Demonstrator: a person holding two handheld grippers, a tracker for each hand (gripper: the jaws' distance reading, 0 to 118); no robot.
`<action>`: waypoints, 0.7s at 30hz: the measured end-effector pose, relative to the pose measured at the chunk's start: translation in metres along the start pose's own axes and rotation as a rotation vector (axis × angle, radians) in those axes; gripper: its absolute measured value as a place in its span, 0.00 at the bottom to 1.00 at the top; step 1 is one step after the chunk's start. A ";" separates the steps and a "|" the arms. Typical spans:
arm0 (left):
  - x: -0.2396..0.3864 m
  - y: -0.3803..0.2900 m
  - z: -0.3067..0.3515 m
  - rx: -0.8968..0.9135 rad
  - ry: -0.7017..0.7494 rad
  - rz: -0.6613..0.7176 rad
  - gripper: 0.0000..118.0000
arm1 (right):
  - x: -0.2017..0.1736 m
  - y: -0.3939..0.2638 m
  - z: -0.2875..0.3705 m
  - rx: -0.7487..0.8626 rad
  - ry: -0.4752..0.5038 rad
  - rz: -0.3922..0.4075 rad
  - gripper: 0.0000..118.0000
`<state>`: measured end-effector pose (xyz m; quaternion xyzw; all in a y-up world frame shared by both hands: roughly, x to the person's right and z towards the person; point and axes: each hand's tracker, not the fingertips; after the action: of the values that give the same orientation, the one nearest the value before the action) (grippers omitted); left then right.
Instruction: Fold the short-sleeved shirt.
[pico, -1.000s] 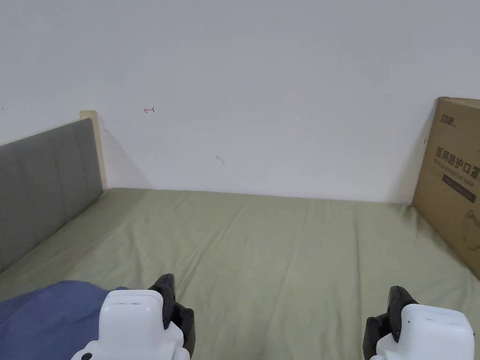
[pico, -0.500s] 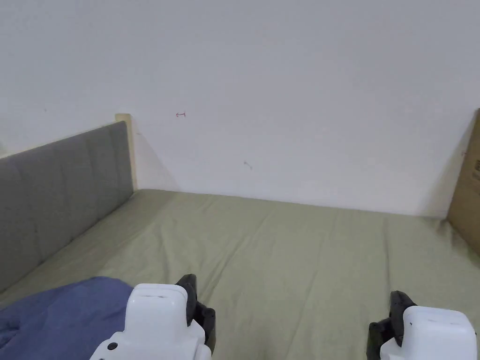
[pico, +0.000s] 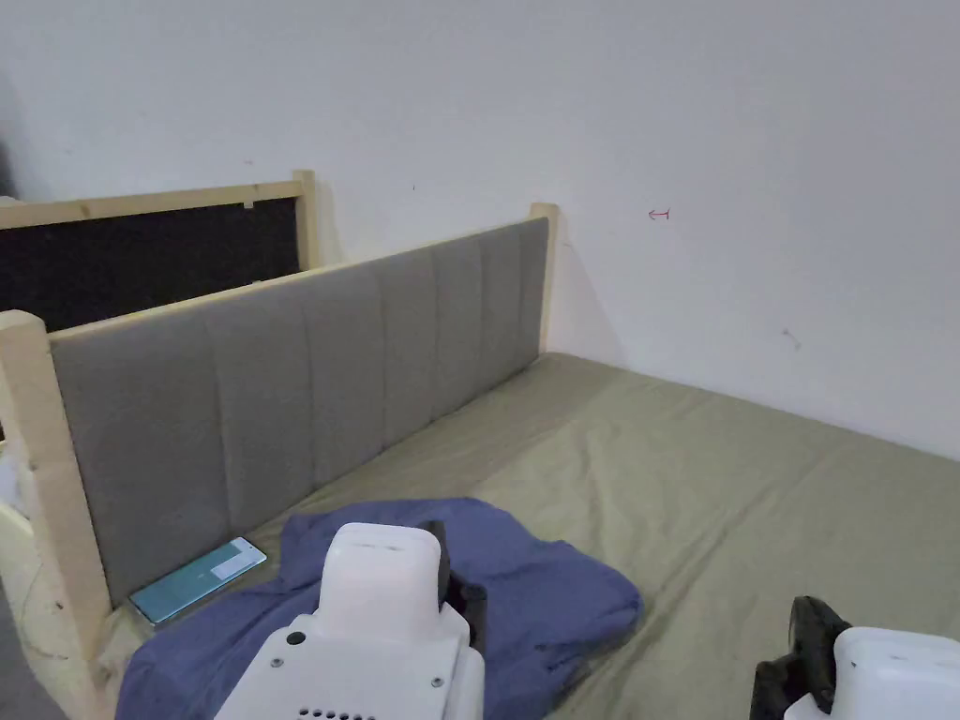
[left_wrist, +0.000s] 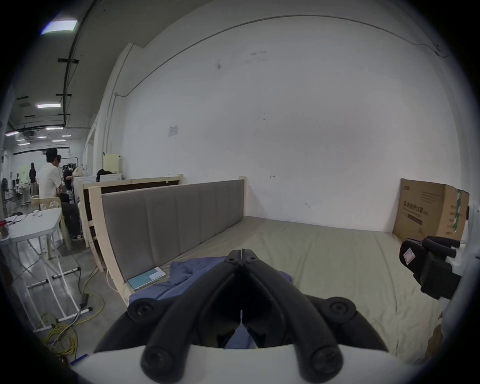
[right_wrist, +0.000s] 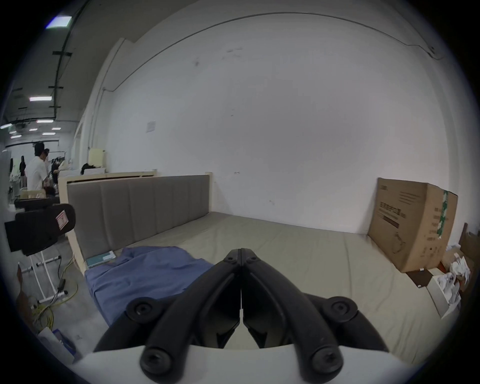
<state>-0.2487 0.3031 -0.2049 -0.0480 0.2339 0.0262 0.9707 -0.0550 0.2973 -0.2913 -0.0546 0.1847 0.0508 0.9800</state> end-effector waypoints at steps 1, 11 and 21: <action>-0.002 -0.003 -0.005 -0.016 0.005 0.003 0.00 | -0.003 -0.002 0.000 -0.006 0.004 0.006 0.00; -0.020 -0.076 -0.163 -0.413 -0.039 0.065 0.00 | 0.002 -0.025 -0.026 -0.115 0.001 0.001 0.00; -0.025 -0.148 -0.310 -0.705 -0.097 0.110 0.96 | 0.009 -0.056 -0.077 -0.253 -0.021 -0.004 0.00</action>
<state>-0.4001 0.1231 -0.4564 -0.3660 0.1661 0.1599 0.9016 -0.0675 0.2330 -0.3608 -0.1775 0.1662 0.0723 0.9673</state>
